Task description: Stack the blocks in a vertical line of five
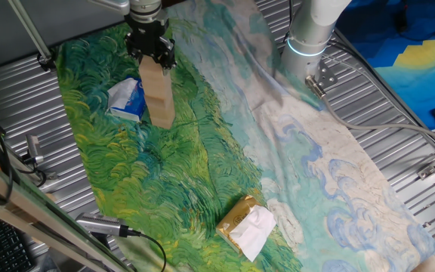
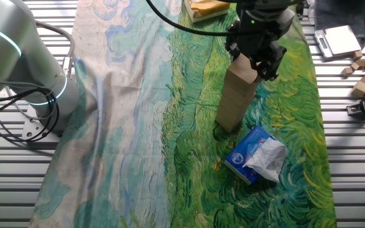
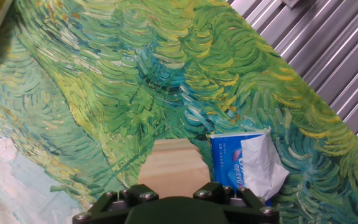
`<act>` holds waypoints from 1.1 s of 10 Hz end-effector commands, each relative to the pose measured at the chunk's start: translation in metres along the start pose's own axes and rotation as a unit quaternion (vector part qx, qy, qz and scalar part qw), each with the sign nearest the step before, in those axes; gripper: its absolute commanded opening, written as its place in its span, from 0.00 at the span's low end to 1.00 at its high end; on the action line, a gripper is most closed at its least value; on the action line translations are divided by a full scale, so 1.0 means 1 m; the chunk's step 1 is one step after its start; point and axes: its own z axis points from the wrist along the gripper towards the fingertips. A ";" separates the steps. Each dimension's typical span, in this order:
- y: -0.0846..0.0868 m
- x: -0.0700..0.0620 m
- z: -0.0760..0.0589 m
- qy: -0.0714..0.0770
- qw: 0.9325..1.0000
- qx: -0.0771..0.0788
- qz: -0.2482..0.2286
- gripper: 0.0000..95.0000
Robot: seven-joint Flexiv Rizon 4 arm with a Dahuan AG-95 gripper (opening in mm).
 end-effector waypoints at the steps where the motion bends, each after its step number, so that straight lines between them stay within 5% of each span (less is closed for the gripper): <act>1: 0.000 0.000 0.000 0.001 1.000 0.001 -0.001 0.20; 2: 0.000 0.000 0.000 0.001 1.000 0.001 -0.002 0.40; 6: 0.000 0.001 0.000 0.002 1.000 0.000 -0.005 0.40; 7: 0.000 0.001 0.000 0.002 1.000 0.000 -0.007 0.60; 11: 0.000 0.001 0.000 0.004 1.000 -0.003 -0.012 0.60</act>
